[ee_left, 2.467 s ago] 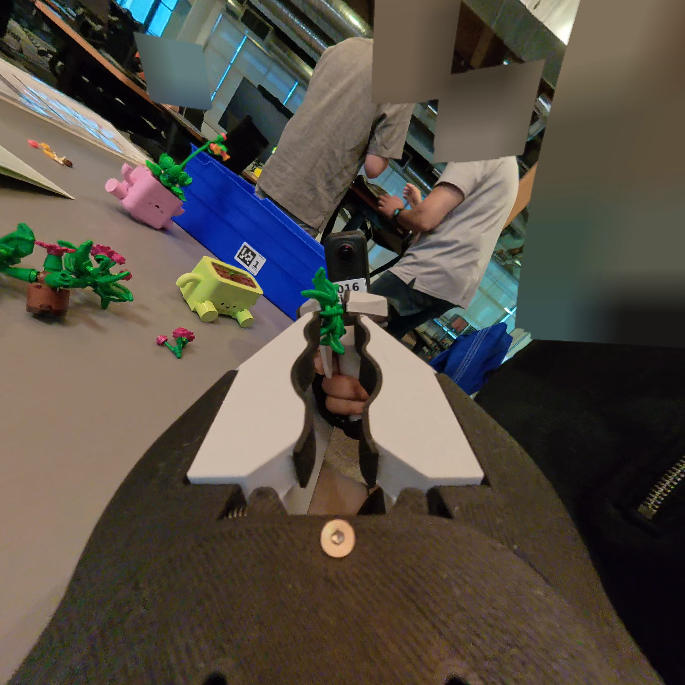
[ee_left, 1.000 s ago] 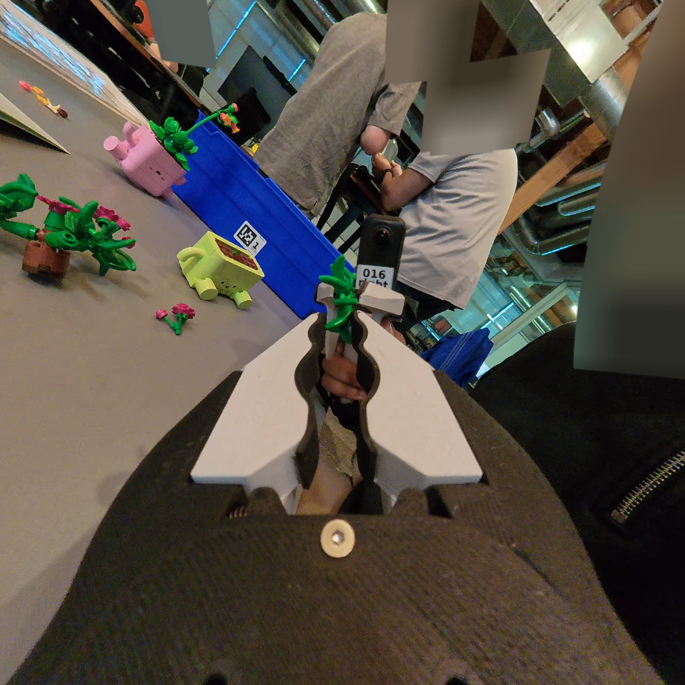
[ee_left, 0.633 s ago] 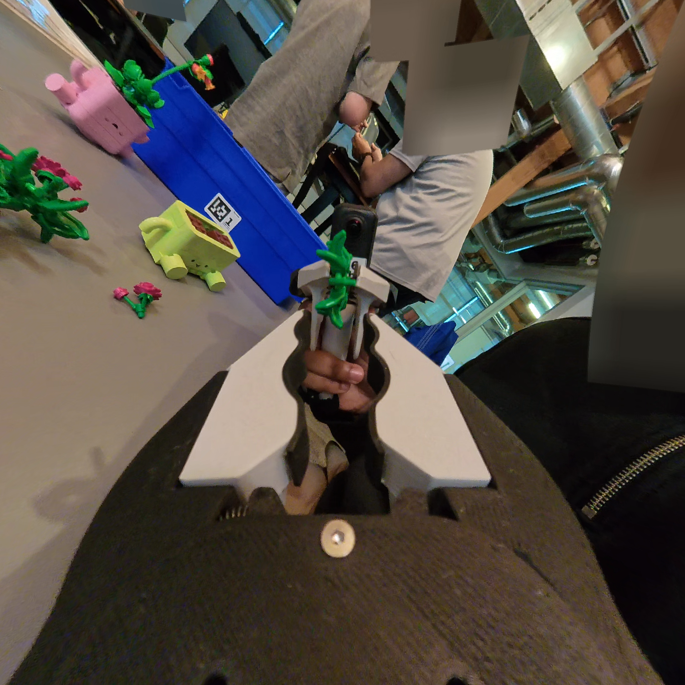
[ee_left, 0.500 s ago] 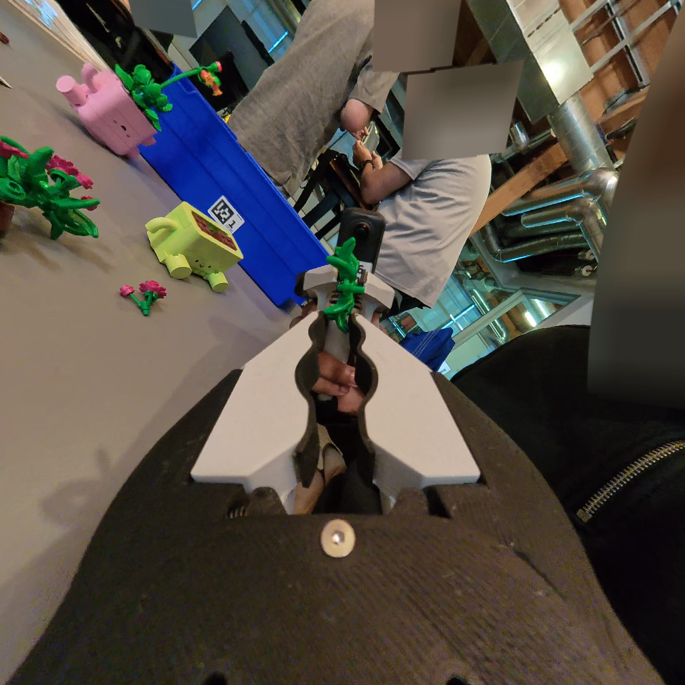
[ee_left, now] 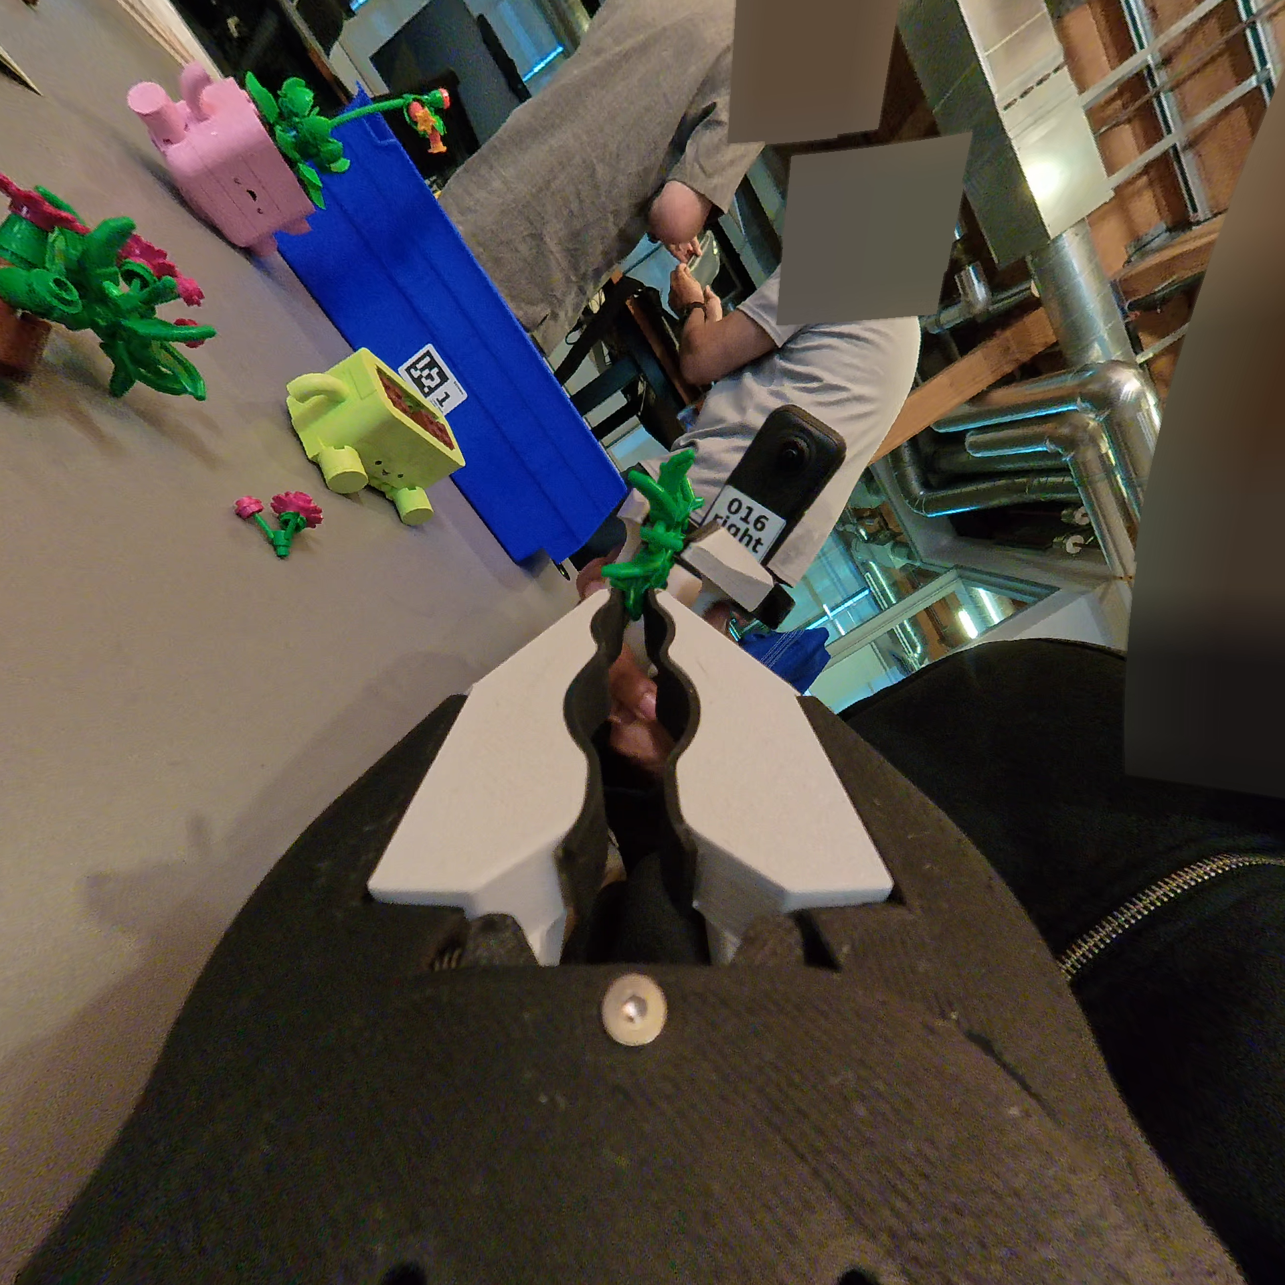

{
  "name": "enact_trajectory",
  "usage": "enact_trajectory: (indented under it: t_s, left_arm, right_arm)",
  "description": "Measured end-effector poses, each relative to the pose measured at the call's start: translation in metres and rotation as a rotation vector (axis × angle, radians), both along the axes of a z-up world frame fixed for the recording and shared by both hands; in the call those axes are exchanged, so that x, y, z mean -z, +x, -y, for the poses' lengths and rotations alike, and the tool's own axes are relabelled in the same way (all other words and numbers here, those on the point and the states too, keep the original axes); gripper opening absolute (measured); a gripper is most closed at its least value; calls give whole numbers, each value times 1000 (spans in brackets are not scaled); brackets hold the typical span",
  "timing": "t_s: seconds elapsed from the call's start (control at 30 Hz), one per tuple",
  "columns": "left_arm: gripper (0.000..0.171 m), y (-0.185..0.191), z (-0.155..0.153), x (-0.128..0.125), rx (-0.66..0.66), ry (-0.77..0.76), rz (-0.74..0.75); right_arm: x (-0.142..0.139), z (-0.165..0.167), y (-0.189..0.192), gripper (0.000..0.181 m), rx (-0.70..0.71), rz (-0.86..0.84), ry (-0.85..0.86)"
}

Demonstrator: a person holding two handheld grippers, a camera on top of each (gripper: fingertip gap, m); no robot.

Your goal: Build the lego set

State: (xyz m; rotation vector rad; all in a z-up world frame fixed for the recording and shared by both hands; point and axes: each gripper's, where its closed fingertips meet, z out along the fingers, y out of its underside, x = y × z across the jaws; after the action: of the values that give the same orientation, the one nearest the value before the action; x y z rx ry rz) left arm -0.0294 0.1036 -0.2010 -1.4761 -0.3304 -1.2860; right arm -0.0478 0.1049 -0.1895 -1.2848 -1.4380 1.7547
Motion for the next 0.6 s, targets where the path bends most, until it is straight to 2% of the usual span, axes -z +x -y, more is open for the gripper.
enact_trajectory:
  t_s: [0.27, 0.47, 0.6]
  left_arm:
    - [2, 0, 0, -1, 1, 14, -5]
    - [19, 1, 1, -5, 11, 42, 0]
    - [21, 1, 1, -7, 12, 51, 9]
  right_arm:
    - [-2, -1, 0, 9, -5, 1, -33]
    - [-12, -11, 6, 8, -51, -37, -264]
    - [-10, -12, 6, 8, -61, -26, -281]
